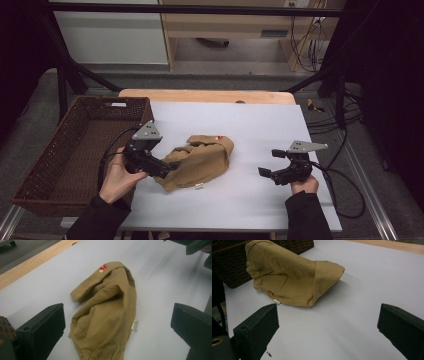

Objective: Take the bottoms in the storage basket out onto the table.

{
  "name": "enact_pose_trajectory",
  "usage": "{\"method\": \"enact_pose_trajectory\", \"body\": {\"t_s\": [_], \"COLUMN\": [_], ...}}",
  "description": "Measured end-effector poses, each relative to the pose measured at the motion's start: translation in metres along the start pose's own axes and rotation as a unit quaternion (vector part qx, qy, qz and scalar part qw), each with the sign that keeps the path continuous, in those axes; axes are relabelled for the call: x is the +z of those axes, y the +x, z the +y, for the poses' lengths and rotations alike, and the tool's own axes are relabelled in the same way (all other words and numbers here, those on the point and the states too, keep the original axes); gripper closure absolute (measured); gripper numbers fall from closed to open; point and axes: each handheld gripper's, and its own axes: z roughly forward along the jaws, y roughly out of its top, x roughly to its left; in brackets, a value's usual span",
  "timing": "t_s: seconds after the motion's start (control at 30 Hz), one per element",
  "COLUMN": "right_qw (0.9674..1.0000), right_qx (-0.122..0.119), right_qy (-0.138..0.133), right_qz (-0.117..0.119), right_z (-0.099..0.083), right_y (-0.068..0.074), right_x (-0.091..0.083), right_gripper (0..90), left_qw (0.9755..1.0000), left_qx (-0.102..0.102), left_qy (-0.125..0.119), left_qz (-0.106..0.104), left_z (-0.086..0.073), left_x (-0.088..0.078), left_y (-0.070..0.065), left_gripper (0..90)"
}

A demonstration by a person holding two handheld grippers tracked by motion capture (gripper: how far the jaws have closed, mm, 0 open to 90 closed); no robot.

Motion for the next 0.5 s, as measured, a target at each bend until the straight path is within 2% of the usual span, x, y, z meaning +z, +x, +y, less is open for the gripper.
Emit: {"method": "enact_pose_trajectory", "body": {"t_s": [0.37,0.5], "right_qw": [1.0000,1.0000], "right_qx": [0.000,0.000], "right_qy": [0.001,0.001], "right_qz": [-0.001,0.000], "right_z": [0.000,0.000], "right_y": [0.000,0.000], "right_x": [0.000,0.000], "right_gripper": [4.3,4.3], "left_qw": [0.9995,0.9992], "left_qx": [-0.016,-0.022], "left_qy": [-0.025,-0.026], "left_qz": [0.013,0.021], "left_z": [-0.022,-0.032], "left_x": [-0.019,-0.022], "left_y": [0.018,0.025], "left_gripper": [0.0,0.0]}}
